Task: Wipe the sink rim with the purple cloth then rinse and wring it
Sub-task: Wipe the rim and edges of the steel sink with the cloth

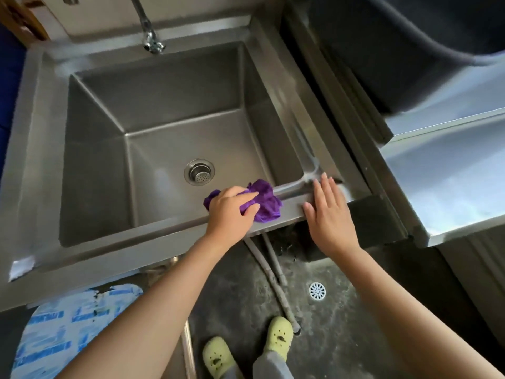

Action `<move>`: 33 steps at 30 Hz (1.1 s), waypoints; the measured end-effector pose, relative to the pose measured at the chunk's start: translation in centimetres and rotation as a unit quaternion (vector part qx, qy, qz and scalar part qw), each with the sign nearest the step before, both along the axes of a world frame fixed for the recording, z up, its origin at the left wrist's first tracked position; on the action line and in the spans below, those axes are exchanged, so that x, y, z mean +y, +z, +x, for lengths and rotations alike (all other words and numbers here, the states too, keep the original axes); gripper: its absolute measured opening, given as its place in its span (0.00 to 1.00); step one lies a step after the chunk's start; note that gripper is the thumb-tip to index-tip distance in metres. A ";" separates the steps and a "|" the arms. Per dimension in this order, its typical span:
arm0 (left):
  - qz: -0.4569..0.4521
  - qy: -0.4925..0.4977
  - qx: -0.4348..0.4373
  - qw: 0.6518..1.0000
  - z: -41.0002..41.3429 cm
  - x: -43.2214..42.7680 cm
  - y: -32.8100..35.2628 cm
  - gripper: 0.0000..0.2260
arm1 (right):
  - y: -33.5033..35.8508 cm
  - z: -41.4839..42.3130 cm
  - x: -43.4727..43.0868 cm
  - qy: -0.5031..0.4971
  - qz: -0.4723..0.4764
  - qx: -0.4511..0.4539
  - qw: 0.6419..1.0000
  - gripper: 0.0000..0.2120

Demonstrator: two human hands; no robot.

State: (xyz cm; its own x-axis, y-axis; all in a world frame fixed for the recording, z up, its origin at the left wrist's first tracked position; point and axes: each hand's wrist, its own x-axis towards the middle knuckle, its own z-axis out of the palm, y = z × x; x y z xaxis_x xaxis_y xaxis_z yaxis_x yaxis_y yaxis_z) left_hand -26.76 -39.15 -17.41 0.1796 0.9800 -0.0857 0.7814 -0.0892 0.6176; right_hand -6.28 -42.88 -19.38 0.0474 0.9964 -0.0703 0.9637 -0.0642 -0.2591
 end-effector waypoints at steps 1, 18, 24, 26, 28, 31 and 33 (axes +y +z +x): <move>-0.009 -0.001 -0.016 1.000 0.7 0.3 -0.1 0.13 | -0.1 0.1 0.1 0.003 0.004 -0.006 1.000 0.35; 0.006 -0.036 0.035 0.999 13.7 5.7 -0.4 0.14 | 1.2 5.4 3.3 -0.043 -0.001 0.217 0.975 0.24; 0.027 -0.007 0.033 0.999 14.8 6.3 -0.7 0.14 | 0.6 5.8 4.8 -0.022 -0.007 0.158 0.987 0.25; 0.034 0.005 0.034 0.999 15.2 7.0 -0.7 0.14 | 0.4 5.6 5.6 -0.024 -0.016 0.151 0.988 0.26; 0.045 0.010 0.037 0.998 15.3 7.9 -0.9 0.14 | 0.2 5.3 6.4 -0.023 -0.015 0.131 0.991 0.27; 0.052 0.005 0.040 0.998 14.9 9.8 -1.4 0.14 | 0.1 5.1 7.9 -0.002 -0.005 0.111 0.994 0.27; 0.059 0.004 0.041 0.997 14.6 11.4 -1.5 0.15 | 0.2 5.2 9.2 0.010 -0.004 0.108 0.994 0.26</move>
